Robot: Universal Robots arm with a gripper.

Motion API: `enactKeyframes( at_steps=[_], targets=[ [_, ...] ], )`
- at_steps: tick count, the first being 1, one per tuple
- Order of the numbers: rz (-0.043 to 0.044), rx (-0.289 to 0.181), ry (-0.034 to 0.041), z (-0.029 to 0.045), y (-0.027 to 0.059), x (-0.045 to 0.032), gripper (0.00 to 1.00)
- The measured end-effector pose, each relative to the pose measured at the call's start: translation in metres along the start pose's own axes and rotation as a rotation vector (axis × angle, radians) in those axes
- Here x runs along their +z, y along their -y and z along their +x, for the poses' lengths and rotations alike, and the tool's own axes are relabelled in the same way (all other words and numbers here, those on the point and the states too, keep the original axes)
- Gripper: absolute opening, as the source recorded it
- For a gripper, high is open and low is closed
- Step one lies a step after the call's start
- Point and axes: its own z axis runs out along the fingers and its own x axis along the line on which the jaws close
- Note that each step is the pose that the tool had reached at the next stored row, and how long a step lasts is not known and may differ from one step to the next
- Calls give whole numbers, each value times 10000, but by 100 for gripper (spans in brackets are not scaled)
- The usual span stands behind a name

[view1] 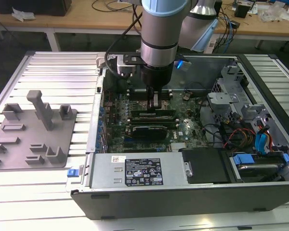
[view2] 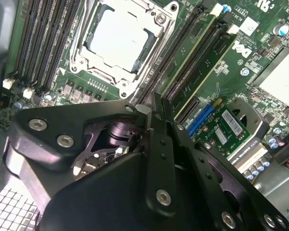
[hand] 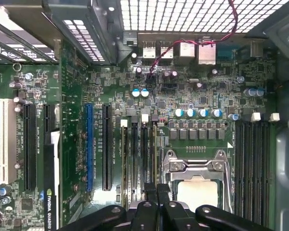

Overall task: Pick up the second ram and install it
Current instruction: 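Insert the second ram into the second slot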

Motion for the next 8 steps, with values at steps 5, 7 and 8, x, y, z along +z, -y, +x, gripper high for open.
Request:
enactKeyframes(
  at_steps=[5,7,8],
  targets=[
    [0,2,-1,1,13,45,9],
    [3,1,6,0,13,55,9],
    [2,1,4,1,13,59,9]
  ],
)
